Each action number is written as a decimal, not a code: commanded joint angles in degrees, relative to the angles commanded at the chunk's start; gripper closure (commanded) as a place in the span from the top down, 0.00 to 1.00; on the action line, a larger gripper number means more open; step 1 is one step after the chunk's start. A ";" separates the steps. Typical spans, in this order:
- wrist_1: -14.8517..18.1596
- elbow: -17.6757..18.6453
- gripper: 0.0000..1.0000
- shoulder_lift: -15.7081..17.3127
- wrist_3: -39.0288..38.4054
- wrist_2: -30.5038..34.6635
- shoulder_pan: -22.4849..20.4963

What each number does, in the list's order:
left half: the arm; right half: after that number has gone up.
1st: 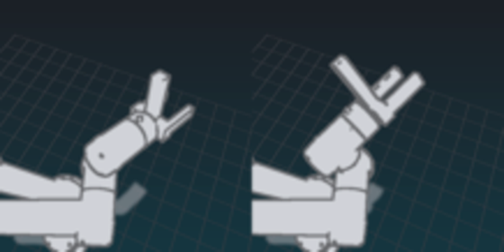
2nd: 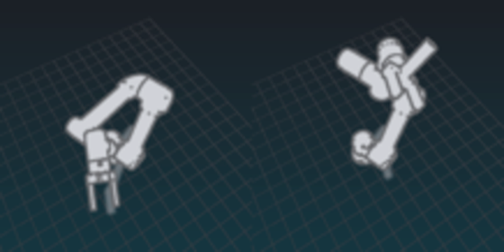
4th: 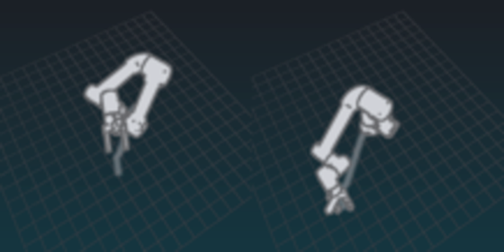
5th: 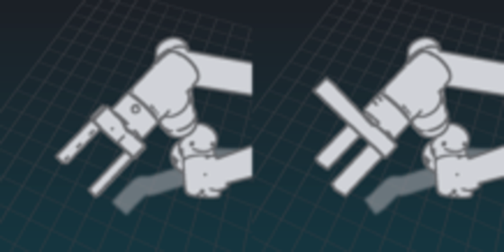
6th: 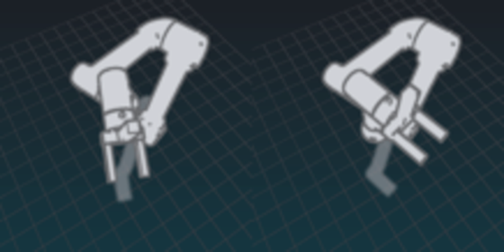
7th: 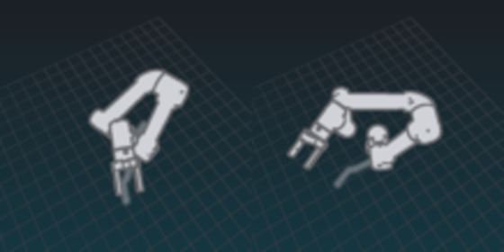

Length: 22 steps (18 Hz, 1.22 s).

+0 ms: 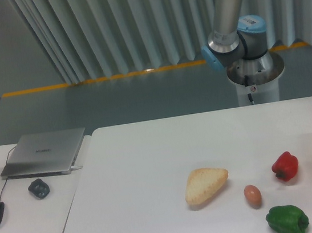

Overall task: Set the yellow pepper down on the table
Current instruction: 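Carry the yellow pepper out of the tray toward the red pepper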

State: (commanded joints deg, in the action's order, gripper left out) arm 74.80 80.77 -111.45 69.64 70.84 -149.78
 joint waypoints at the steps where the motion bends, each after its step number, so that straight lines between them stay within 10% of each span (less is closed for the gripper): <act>1: -0.87 0.09 0.40 -0.17 -2.64 0.00 0.88; 12: -8.53 2.64 0.40 -2.72 -12.24 17.92 9.41; 22: -14.33 2.64 0.41 -5.01 -20.25 17.84 11.87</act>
State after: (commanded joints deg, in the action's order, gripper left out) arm 60.47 83.41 -116.45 49.39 88.68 -137.91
